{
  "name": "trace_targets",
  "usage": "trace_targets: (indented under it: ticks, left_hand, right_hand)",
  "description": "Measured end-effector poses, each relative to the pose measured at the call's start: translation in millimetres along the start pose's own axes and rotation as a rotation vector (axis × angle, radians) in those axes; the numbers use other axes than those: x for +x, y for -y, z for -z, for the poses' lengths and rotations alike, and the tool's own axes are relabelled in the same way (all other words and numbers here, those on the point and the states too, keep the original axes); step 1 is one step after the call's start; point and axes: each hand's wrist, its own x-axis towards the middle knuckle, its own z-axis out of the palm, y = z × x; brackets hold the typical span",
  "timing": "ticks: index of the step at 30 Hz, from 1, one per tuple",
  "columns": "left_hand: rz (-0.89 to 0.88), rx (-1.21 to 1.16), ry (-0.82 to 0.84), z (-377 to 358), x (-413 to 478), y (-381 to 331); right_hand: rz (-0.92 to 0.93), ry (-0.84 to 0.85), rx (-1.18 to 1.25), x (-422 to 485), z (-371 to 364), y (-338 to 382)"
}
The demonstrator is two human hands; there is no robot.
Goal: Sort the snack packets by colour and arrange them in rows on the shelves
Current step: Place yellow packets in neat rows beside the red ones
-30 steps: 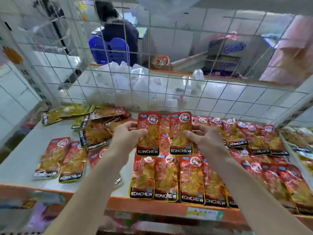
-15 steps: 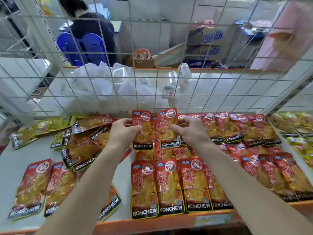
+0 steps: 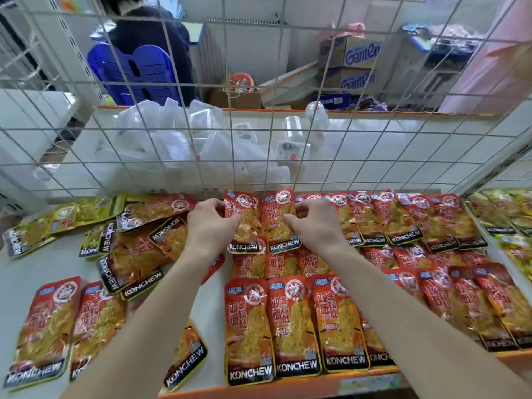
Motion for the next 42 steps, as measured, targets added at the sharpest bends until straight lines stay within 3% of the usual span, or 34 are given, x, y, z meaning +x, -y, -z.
trace_targets:
  ticks: [20, 30, 36, 42]
  left_hand:
    - [-0.208, 0.410, -0.061, -18.0, -1.9, 6.0]
    - [-0.308, 0.464, -0.079, -18.3, -18.9, 11.3]
    - [-0.506, 0.522, -0.003, -13.0, -35.4, 25.7]
    - [-0.560, 0.562, 0.042, -17.5, -42.1, 37.4]
  right_hand:
    - [0.146, -0.107, -0.309, -9.2, -17.9, 1.6]
    - [0.153, -0.089, -0.358, -15.6, -18.1, -1.3]
    - [0.344, -0.076, -0.354, -24.6, -15.8, -13.8]
    - [0.433, 0.010, -0.397, -34.5, -18.1, -25.7]
